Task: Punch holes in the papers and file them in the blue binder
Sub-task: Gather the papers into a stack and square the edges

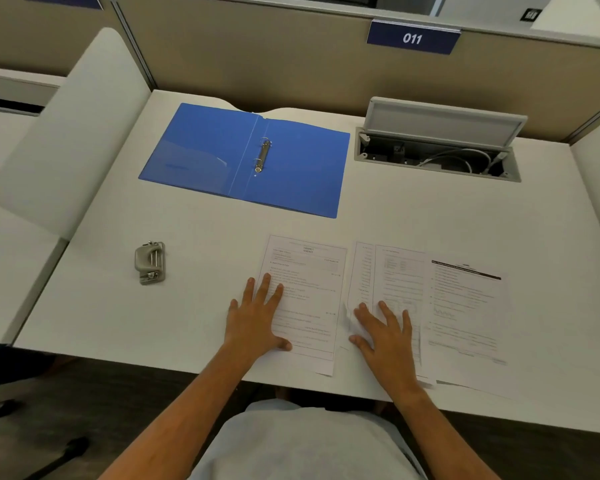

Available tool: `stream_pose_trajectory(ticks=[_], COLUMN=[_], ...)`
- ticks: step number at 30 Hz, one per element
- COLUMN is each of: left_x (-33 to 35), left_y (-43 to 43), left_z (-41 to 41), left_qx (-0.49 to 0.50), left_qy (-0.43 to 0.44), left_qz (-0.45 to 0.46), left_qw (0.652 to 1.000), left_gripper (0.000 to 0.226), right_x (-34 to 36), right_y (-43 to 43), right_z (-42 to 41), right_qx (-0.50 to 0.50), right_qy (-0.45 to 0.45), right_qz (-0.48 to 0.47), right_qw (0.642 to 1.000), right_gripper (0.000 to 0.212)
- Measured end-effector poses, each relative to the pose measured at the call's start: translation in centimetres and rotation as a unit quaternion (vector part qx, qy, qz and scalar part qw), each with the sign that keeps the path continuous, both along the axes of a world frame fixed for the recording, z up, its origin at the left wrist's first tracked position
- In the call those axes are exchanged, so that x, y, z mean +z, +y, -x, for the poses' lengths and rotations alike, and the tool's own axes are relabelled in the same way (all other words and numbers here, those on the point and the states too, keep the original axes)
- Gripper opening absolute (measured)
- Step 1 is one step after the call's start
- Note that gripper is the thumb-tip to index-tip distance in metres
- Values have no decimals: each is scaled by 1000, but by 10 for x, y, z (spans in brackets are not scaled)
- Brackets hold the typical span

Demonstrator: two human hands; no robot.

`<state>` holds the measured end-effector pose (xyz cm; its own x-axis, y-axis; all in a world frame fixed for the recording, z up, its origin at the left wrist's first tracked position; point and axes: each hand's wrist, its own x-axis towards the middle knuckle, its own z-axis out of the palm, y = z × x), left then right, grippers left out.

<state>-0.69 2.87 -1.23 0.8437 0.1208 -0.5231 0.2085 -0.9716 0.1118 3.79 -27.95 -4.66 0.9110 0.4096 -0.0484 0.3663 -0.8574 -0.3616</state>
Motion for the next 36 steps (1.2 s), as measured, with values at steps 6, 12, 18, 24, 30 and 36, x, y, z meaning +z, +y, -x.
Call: stream_pose_trajectory(ticks=[6,12,18,24,30,36], left_x=[2,-1,3,20,20,16], left_y=[-4,-15,-28,-26,-10,-6], left_z=[-1,-3,-1,-9,-19,-21], left_qx=[2,12,179,381,467,426], left_qy=[-2,-9,-173,-253,-237,-226], left_qz=[-4,-2,193,269,303,236], left_qw=[1000,1000,949,848,796,844], left_gripper=[135,127,74,71,69,68], right_x=[12,15,2,6,7,26], right_y=[13,41,53,58,79,49], right_z=[-1,13,24,21,17,7], right_qx=[-45,63,134,176,272,88], right_qy=[-22,-48,-24,-7,19,-3], right_qz=[-50,1,110,118,119,79], right_qw=[998,997,985,977,955,993], right_gripper=[57,55,60,62,71,76])
